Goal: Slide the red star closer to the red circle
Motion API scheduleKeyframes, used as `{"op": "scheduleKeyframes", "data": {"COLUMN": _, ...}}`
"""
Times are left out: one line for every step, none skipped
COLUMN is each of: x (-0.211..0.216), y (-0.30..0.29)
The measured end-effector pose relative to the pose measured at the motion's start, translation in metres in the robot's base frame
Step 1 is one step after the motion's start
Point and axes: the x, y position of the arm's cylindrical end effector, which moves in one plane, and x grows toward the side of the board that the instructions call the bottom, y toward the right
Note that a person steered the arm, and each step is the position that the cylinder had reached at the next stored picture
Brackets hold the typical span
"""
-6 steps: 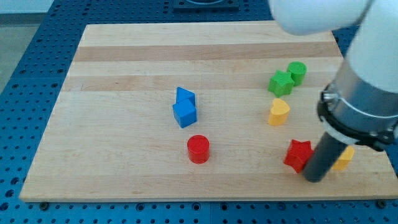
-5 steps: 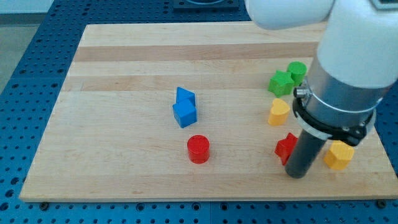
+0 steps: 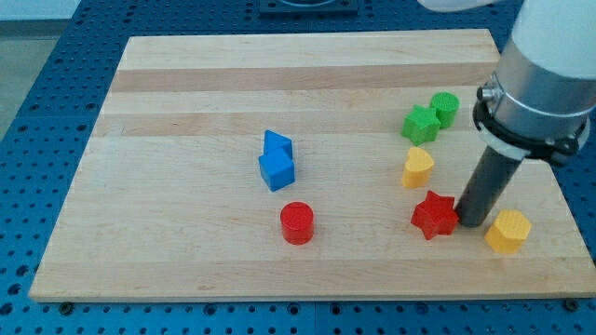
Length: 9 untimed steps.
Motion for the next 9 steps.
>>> {"op": "scheduleKeyframes", "data": {"x": -0.006, "y": -0.015}}
{"op": "scheduleKeyframes", "data": {"x": 0.019, "y": -0.034}}
{"op": "scheduleKeyframes", "data": {"x": 0.041, "y": -0.044}}
{"op": "scheduleKeyframes", "data": {"x": 0.047, "y": -0.067}}
{"op": "scheduleKeyframes", "data": {"x": 0.043, "y": -0.075}}
{"op": "scheduleKeyframes", "data": {"x": 0.030, "y": -0.075}}
{"op": "scheduleKeyframes", "data": {"x": 0.015, "y": -0.075}}
{"op": "scheduleKeyframes", "data": {"x": 0.000, "y": -0.075}}
{"op": "scheduleKeyframes", "data": {"x": -0.011, "y": -0.080}}
